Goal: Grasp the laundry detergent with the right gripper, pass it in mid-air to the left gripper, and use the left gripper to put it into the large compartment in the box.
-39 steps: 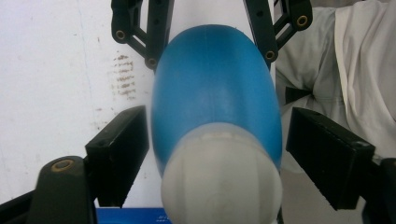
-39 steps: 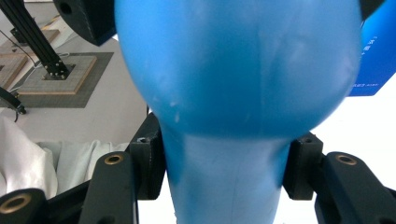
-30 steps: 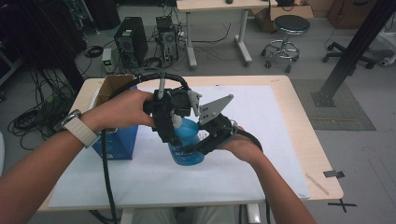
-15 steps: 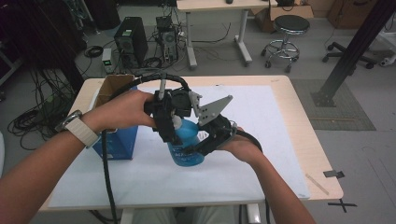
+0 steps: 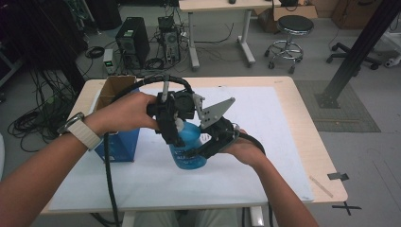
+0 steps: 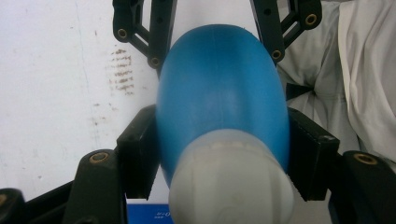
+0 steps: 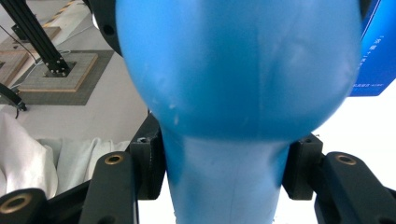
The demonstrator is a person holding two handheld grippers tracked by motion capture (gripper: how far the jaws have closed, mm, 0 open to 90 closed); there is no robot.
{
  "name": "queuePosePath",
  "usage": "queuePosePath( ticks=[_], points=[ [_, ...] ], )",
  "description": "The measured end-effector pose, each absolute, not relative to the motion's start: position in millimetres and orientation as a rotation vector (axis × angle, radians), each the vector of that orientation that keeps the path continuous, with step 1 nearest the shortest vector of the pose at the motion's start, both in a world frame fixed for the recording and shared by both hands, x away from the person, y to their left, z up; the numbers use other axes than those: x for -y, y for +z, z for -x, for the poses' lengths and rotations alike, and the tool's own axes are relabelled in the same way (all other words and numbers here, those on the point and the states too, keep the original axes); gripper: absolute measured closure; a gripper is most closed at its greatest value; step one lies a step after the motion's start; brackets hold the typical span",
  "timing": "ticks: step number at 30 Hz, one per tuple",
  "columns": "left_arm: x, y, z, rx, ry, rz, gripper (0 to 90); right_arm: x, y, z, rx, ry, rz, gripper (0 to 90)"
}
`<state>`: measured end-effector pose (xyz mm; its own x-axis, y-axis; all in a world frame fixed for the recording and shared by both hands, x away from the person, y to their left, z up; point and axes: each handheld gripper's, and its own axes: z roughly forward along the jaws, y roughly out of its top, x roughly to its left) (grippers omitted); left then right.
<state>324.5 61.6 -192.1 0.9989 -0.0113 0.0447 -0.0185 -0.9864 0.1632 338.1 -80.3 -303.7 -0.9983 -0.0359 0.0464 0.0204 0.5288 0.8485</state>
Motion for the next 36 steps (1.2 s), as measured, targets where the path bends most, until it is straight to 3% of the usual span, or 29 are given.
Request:
queuePosePath(
  ticks=[11,13,14,16,17,21,36],
  points=[
    [-56.7,-190.9,-319.3,0.011,0.099,-2.997,37.8,80.7,-303.2,-335.3,2.706,-1.491,-0.011,42.5],
    [-55.7,-190.5,-318.9,0.012,0.098,-3.004,37.8,80.9,-302.9,-335.3,2.704,-1.481,0.000,38.6],
    [-54.7,-190.7,-318.0,0.004,0.098,-3.012,37.8,84.5,-301.2,-334.8,2.710,-1.458,0.026,28.3],
    [-54.9,-190.7,-317.7,-0.003,0.101,-3.018,37.9,86.7,-300.7,-334.5,2.710,-1.453,0.033,26.6],
    [-56.5,-190.0,-317.9,-0.021,0.104,-3.026,37.8,95.1,-298.9,-333.6,2.722,-1.440,0.050,20.6],
    [-61.8,-187.4,-318.8,-0.081,0.115,-3.023,37.8,115.4,-296.3,-334.5,2.748,-1.433,0.144,12.8],
    [-64.5,-164.9,-320.0,-0.351,0.182,-2.990,37.8,176.8,-285.6,-350.3,2.929,-1.190,0.333,9.3]
  ],
)
